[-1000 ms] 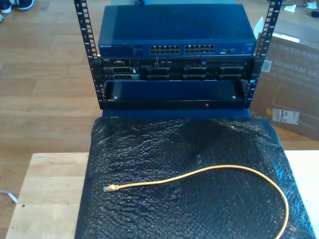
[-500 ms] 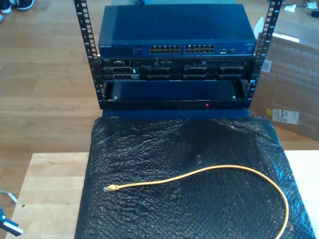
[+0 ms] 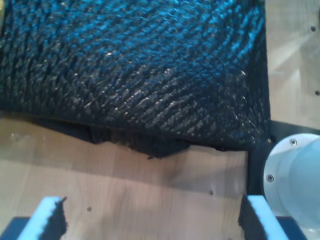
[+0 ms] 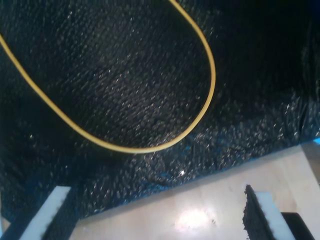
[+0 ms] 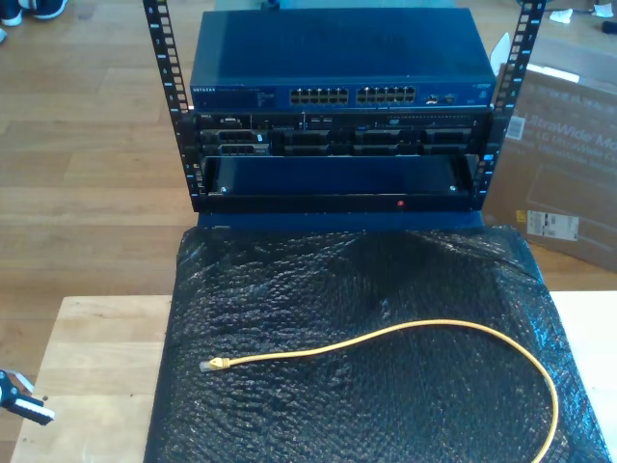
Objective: Grab the cable and plug it in
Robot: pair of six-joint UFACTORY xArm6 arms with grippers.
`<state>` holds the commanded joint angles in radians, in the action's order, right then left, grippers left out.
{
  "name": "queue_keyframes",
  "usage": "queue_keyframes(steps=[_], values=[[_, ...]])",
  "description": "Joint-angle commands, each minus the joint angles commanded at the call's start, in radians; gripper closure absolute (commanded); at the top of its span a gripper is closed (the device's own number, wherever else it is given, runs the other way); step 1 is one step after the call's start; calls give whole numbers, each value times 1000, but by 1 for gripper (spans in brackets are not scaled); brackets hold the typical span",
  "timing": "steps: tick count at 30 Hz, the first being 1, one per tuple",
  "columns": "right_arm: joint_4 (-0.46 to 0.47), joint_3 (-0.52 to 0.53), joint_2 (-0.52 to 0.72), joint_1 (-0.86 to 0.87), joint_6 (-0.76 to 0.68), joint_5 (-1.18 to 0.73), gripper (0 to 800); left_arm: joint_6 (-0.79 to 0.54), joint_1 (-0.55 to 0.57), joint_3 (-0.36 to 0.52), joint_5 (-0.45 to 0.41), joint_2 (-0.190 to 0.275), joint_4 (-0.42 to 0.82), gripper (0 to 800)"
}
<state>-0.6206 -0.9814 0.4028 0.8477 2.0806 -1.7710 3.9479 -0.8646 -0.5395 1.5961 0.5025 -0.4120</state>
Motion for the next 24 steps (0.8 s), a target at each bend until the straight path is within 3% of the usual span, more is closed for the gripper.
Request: queue_keyframes(steps=[10,24], values=[[-31,0,2,-187,-124,20,23,-2,0,5,-2,-8,2,0],[-11,-3,6,-652,-397,293,23,-2,0,5,0,-46,2,0]])
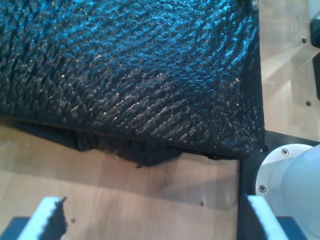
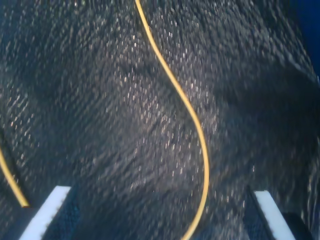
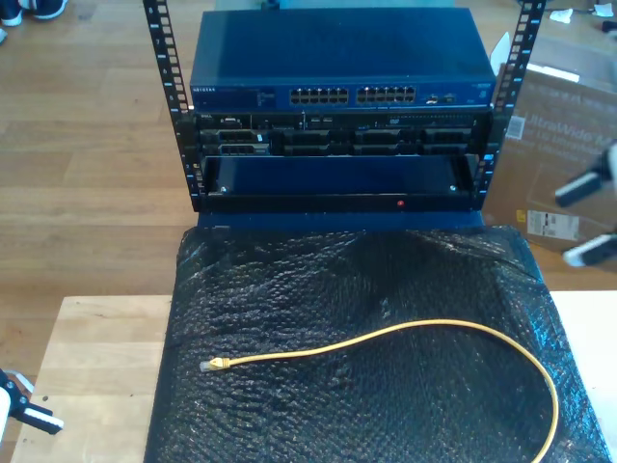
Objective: Grab the cable and plug it in
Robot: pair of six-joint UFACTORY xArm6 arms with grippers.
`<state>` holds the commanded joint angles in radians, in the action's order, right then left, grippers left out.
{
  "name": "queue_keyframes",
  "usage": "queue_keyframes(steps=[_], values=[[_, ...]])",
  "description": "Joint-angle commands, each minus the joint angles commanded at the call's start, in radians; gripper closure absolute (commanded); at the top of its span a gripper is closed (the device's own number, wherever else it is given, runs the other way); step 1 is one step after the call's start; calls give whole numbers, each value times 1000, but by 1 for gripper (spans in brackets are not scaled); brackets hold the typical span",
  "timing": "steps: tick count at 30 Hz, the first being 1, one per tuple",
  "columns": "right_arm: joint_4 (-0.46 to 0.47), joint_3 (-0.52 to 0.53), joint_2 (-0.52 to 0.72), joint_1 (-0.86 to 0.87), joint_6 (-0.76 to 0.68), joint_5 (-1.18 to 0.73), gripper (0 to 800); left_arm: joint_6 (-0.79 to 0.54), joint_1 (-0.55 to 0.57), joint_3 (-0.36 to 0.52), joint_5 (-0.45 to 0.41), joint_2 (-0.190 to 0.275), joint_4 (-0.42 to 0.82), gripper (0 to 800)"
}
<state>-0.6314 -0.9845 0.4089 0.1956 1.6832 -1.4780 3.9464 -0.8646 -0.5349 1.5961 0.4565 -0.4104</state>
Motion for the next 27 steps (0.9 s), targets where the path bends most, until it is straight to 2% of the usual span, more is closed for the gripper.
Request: queue_keyframes(steps=[14,21,27], values=[[272,6,-61,-463,-279,256,23,-2,0,0,2,-2,0,0],[382,8,-150,-595,-338,356,24,-2,0,0,2,-2,0,0],[428,28,-210,-661,-391,456,26,0,0,0,0,-2,0,0]])
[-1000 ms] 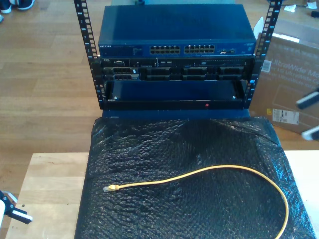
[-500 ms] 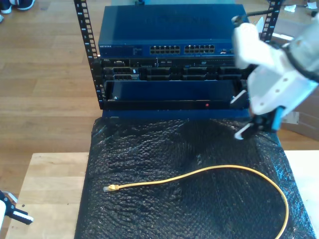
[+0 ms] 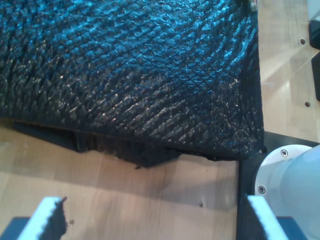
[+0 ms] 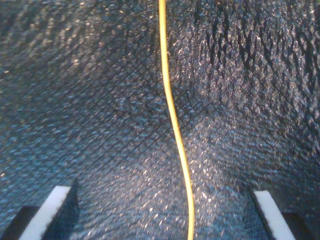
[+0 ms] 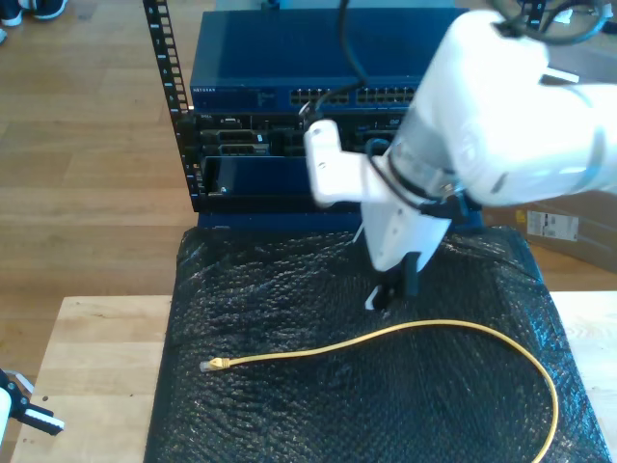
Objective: Grab the cable and plug it in
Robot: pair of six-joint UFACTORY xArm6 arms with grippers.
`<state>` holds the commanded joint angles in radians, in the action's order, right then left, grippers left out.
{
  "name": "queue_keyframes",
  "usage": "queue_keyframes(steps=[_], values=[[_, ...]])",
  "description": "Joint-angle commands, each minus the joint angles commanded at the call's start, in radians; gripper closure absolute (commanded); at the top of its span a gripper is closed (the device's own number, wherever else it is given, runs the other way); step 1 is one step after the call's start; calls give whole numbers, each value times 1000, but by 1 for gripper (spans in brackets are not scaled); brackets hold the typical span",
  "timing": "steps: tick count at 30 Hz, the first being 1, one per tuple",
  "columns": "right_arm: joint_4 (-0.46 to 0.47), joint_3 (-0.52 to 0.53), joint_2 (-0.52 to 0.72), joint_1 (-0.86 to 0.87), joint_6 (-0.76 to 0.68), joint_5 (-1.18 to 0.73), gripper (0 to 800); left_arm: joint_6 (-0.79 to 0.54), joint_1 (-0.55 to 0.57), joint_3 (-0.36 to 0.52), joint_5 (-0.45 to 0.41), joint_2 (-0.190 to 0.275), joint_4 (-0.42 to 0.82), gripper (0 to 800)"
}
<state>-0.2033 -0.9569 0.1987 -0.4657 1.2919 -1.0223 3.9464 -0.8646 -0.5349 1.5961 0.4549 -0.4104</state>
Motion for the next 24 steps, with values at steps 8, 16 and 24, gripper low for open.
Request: queue_keyframes(steps=[8,16,24], values=[[11,3,-130,-117,-78,126,23,0,0,0,0,-2,0,0],[112,0,-238,-190,-178,270,23,0,0,0,0,-2,0,0],[144,-8,-324,-255,-198,353,27,0,0,0,2,-2,0,0]])
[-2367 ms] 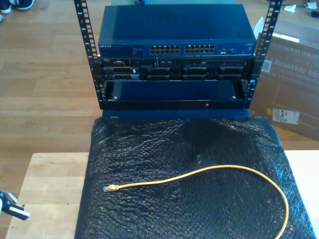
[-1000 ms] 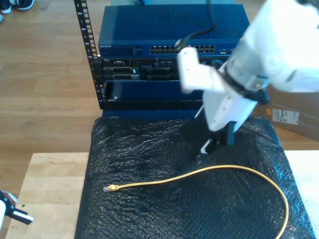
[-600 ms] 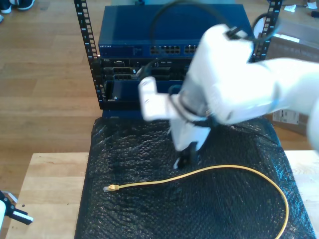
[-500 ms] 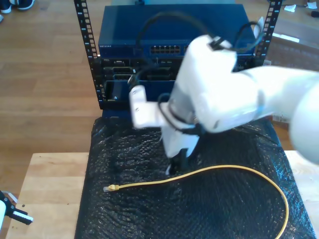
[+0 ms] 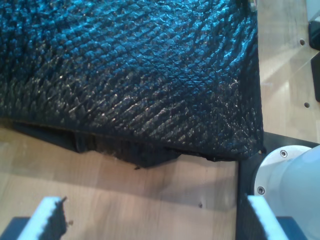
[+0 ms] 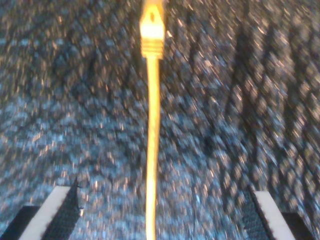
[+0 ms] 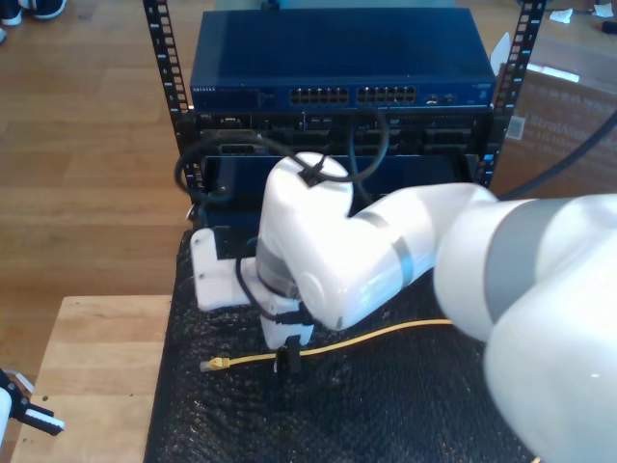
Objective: Grab the cable and plug it in
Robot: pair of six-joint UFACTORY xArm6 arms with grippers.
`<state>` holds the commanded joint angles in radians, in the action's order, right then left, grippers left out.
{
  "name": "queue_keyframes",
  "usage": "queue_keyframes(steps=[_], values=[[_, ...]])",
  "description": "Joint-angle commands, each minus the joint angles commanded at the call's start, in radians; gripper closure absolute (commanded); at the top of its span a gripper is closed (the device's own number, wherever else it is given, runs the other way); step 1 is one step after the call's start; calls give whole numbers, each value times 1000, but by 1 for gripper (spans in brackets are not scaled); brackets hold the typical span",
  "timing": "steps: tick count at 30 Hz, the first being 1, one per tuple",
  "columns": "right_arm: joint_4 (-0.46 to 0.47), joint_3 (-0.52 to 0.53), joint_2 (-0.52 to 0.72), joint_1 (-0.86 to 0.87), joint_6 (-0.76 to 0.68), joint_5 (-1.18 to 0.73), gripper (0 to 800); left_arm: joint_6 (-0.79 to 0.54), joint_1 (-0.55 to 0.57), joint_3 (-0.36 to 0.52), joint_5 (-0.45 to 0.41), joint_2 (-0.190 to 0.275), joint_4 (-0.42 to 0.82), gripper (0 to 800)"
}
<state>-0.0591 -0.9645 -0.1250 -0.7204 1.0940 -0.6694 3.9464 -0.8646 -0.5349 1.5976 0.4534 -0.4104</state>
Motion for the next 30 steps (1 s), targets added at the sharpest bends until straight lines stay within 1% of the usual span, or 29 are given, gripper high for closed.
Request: queue_keyframes(steps=[6,7,9,11,13,15,18,22,24,27,30], values=[[2,-28,-51,-34,2,18,67,0,0,2,0,0,0,0],[2,-34,-57,-44,2,18,80,0,0,2,0,0,0,0],[2,-40,-69,-55,2,18,140,0,0,2,0,0,0,0],[0,-46,-80,-60,3,18,144,0,0,2,2,0,0,0],[2,-55,-91,-71,3,20,174,0,0,2,2,0,0,0],[2,-61,-103,-83,3,18,184,0,0,2,2,0,0,0],[0,-66,-107,-86,2,20,232,0,0,2,2,0,0,0],[0,-68,-109,-86,-3,26,341,0,0,2,2,0,0,0],[0,-66,-109,-86,-3,38,363,0,0,2,2,0,0,0],[0,-64,-109,-84,-3,44,425,0,0,2,2,0,0,0],[0,-64,-109,-84,-3,46,457,0,0,2,2,0,0,0]])
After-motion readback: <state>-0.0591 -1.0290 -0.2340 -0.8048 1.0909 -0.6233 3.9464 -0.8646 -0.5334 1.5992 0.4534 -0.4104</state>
